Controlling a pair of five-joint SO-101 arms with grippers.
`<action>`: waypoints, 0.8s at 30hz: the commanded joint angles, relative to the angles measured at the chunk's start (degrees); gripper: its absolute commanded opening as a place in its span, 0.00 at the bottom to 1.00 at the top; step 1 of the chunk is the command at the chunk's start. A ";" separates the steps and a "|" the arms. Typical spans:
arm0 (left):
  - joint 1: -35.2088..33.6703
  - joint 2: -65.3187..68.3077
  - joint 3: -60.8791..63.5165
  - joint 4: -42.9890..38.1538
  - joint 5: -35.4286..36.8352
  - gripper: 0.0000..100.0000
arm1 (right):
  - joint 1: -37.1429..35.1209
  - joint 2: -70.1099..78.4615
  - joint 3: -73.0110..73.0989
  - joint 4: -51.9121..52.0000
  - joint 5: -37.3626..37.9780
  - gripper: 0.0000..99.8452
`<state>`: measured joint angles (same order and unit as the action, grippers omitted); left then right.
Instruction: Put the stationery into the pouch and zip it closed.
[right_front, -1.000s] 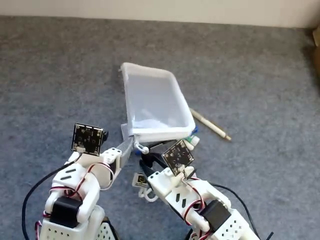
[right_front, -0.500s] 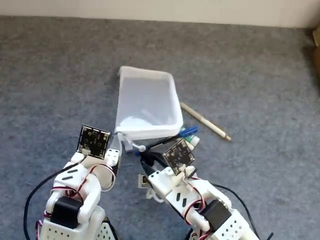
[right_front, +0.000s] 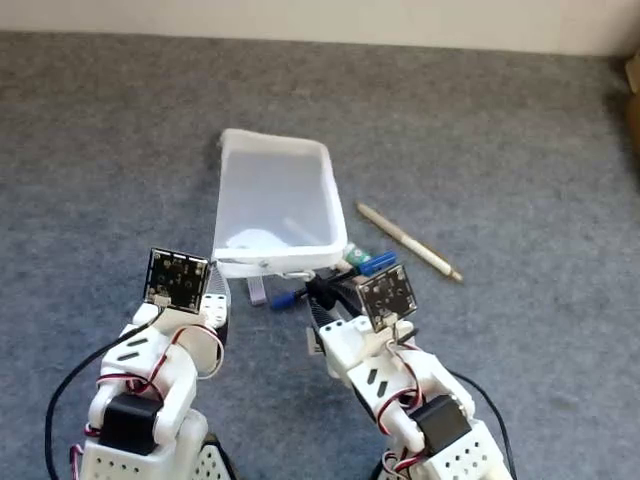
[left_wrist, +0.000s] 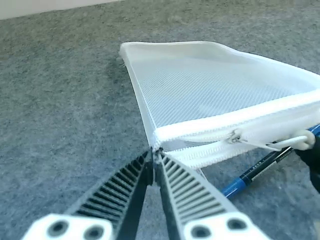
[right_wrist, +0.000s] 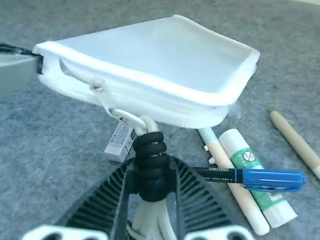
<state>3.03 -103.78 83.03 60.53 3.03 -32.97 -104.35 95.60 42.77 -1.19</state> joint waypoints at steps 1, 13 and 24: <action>-2.68 -0.31 -1.01 -1.32 -0.53 0.01 | 2.51 -0.92 -2.68 0.13 0.70 0.00; -5.58 -0.31 -1.01 -1.41 -0.53 0.01 | 13.93 -0.92 -5.93 0.22 0.53 0.00; -5.32 -0.31 -0.48 -1.32 -0.53 0.04 | 4.53 -0.92 -6.99 4.18 0.79 0.00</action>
<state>-0.48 -103.78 83.03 60.53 3.03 -23.74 -104.35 93.93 43.21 -1.10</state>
